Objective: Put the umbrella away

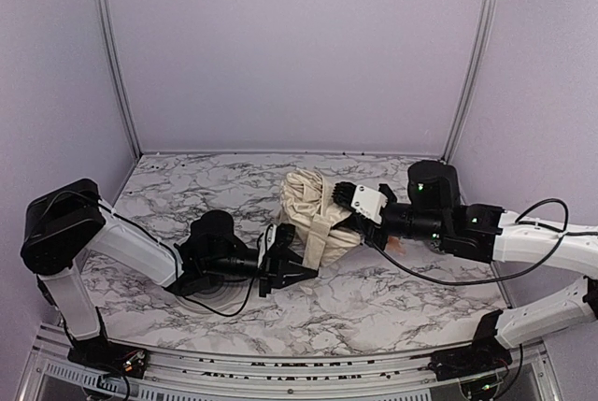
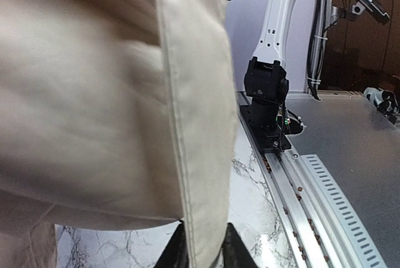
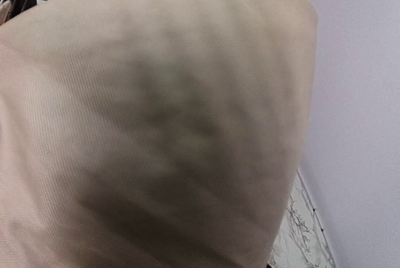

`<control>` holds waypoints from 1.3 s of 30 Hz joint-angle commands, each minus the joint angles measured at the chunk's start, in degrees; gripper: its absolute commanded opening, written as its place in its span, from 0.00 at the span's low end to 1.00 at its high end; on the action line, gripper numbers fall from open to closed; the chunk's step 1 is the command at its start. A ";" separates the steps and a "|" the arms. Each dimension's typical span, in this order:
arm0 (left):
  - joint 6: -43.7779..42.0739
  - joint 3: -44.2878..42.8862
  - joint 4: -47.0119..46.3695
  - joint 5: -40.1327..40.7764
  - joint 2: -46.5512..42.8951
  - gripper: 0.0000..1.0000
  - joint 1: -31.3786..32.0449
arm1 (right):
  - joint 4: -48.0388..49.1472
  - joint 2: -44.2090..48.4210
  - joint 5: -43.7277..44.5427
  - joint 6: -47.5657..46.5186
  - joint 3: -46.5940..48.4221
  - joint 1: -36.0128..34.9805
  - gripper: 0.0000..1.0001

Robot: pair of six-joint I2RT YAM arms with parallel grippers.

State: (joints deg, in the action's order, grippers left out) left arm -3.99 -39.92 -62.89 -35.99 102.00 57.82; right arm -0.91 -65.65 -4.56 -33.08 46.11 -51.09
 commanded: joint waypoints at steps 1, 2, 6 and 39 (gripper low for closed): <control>1.74 -1.83 -1.73 -3.15 1.21 0.00 0.19 | 3.88 2.36 -1.06 1.36 3.45 0.70 0.00; 2.13 -1.82 -1.74 -3.36 1.33 0.00 0.14 | 3.94 2.49 -1.07 1.74 3.51 0.91 0.00; 4.03 -1.83 -1.50 -4.94 2.11 0.00 0.43 | 4.12 2.79 -2.13 7.69 4.71 5.84 0.00; -32.48 -22.86 44.14 1.79 9.00 0.00 -11.75 | -31.24 6.06 -55.93 -13.50 13.98 6.39 0.00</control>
State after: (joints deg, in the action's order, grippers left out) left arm -32.45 -59.11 -30.83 -38.26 106.15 49.95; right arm -29.58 -60.01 -48.10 -39.48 57.08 -39.29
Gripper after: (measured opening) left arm 0.003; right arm 0.202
